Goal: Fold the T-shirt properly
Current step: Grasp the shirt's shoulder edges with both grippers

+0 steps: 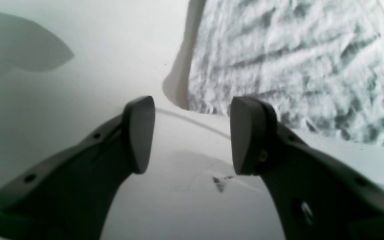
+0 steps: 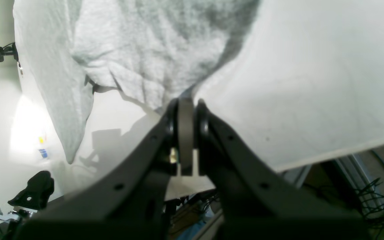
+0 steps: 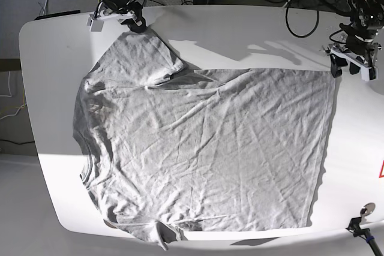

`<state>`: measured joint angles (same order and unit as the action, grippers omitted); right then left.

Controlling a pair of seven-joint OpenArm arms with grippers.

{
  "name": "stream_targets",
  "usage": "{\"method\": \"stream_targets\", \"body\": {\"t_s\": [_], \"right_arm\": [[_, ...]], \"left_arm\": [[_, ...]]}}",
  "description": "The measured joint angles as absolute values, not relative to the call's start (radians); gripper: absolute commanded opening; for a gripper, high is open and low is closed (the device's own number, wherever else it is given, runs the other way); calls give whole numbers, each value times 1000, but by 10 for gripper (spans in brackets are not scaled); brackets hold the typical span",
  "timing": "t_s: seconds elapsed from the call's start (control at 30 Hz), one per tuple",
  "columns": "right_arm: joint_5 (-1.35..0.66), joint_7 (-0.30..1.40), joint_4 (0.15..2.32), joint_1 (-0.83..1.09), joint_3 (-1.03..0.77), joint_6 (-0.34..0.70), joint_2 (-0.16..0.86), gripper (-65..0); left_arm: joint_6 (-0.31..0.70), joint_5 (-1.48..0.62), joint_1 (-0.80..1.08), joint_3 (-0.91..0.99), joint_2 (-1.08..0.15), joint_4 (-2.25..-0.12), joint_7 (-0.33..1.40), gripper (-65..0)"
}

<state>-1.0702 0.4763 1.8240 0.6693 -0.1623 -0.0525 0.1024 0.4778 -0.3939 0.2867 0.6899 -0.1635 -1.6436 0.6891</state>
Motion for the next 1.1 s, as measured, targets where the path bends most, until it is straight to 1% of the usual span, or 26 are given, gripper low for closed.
{"method": "stream_targets", "body": {"t_s": [0.2, 0.37, 0.73, 1.1], "right_arm": [[-1070, 476, 1824, 669, -162, -53, 105, -650], [-1070, 476, 1824, 669, -162, -53, 105, -650], [-1070, 476, 1824, 669, -159, -52, 105, -650], [-1070, 476, 1824, 671, -160, -52, 103, -650]], "left_arm": [[480, -398, 219, 688, -223, -1502, 686, -311], [478, -398, 200, 685, -212, -1428, 685, -311], [480, -413, 186, 598, -202, -1420, 653, -311], [484, -420, 183, 595, -195, -1420, 654, -311]]}}
